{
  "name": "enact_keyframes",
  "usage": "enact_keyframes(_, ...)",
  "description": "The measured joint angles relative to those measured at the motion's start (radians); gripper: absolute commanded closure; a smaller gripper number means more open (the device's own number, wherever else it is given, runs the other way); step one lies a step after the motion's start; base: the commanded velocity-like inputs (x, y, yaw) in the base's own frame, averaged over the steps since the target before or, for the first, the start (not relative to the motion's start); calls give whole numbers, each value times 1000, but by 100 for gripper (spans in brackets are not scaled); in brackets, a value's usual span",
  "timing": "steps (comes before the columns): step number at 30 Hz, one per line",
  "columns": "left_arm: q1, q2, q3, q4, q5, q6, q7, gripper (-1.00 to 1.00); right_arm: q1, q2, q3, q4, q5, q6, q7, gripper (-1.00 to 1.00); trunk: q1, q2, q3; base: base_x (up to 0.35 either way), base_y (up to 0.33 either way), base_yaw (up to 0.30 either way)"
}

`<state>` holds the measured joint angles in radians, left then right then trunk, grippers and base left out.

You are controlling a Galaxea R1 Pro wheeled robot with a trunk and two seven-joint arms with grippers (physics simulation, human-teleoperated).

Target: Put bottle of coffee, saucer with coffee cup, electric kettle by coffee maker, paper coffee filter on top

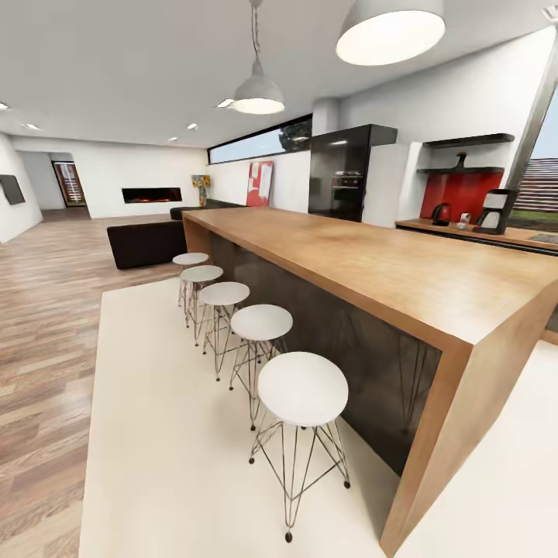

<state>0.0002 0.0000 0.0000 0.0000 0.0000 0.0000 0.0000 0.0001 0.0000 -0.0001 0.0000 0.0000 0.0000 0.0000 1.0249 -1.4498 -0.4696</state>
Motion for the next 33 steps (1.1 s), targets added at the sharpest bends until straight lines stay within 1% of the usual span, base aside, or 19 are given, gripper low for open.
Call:
enact_keyframes(2, 1, -6, 1, -5, 0, -7, -1, -100, -4, 11, -1, -11, 0, -5, 8, -100, 0, 0, 0, 0, 0, 0)
enact_keyframes(8, 1, -4, 0, -4, -2, -6, -1, -100, -6, 45, -3, -43, 1, -15, 6, -100, 0, 0, 0, 0, 0, 0)
enact_keyframes(9, 1, -3, -1, -4, -2, -6, -1, -100, -7, 47, -3, -48, 2, -18, 4, -100, 0, 0, 0, 0, 0, 0)
enact_keyframes(14, 1, -3, -6, -4, -6, -6, -2, -100, -7, 47, -4, -77, 3, -21, 5, -100, 0, 0, 0, 0, 0, -114)
enact_keyframes(25, 1, -5, -3, -4, -3, -6, -2, -100, -7, 47, -4, -139, 3, -21, 5, -100, 0, 0, 0, 0, 0, -256)
enact_keyframes(33, 1, -5, 1, -4, -1, -6, -1, -100, -7, 47, -5, -142, 2, -20, 4, -100, 0, 0, 0, 0, 0, -267)
